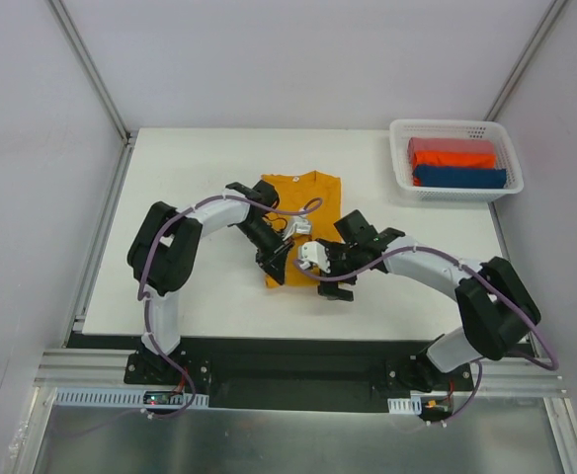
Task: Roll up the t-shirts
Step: Roll the T-shirt to the center of the board.
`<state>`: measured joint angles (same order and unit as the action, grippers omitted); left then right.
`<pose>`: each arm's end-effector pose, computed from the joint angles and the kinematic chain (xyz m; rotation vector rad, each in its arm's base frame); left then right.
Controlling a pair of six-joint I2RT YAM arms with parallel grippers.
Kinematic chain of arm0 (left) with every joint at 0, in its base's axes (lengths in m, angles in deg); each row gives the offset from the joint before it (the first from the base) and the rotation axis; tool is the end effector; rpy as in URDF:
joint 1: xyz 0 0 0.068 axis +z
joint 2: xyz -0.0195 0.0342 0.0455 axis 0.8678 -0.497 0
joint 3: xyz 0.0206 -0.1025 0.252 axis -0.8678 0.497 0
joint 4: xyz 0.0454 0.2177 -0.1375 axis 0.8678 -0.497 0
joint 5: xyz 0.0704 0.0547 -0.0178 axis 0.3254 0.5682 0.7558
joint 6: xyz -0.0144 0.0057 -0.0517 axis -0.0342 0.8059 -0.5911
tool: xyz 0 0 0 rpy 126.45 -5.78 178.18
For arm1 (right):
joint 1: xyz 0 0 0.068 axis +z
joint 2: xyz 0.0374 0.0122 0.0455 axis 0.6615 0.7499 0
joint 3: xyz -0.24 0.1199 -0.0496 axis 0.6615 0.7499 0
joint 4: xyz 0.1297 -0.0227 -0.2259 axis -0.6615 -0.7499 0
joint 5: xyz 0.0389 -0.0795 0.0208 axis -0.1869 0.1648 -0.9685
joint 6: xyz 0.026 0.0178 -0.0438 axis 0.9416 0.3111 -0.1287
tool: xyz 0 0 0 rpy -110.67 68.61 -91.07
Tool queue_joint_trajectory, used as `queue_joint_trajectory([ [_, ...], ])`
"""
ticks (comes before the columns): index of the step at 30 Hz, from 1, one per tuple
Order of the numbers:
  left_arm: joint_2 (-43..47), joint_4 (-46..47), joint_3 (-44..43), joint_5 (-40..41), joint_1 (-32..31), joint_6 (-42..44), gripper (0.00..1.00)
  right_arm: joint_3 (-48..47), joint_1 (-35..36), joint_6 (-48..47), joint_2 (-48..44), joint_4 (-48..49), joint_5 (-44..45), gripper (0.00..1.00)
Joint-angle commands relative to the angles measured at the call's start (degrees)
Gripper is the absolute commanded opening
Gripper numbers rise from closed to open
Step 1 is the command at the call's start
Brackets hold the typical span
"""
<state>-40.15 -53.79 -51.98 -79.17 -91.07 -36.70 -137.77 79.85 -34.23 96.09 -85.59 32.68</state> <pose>0.3022 -0.2142 0.1713 1.6026 2.1068 -1.3216 0.2157 0.1913 0.1924 -2.0645 1.3724 0.3867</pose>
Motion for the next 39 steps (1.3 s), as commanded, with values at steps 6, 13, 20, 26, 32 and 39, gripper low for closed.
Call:
queue_joint_trajectory([
  [6,-2.6,-8.3,-4.8,-5.8,1.7,3.8,0.04,-8.2,1.4,0.1,5.4,-3.8,-1.5,0.54],
  [13,-6.7,-17.6,-9.6,-9.3,3.5,2.3,0.08,-11.9,0.0,1.1,7.8,-22.3,-12.5,0.04],
  [20,-10.1,-18.5,-13.1,-11.8,7.8,-3.6,0.18,-21.8,-5.6,-1.5,18.7,-34.7,-19.4,0.04],
  [26,-14.7,-20.7,-18.7,-12.4,10.2,-4.6,0.19,-33.9,-10.0,-4.0,30.2,-45.1,-22.3,0.06],
  [32,-16.7,-17.8,-23.0,-9.0,12.2,-8.6,0.22,-44.6,-11.4,-9.4,39.4,-54.7,-21.6,0.07],
  [39,-7.6,-7.3,-23.0,2.7,14.4,-13.8,0.27,-54.8,-12.5,-7.4,47.9,-61.9,-21.9,0.10],
])
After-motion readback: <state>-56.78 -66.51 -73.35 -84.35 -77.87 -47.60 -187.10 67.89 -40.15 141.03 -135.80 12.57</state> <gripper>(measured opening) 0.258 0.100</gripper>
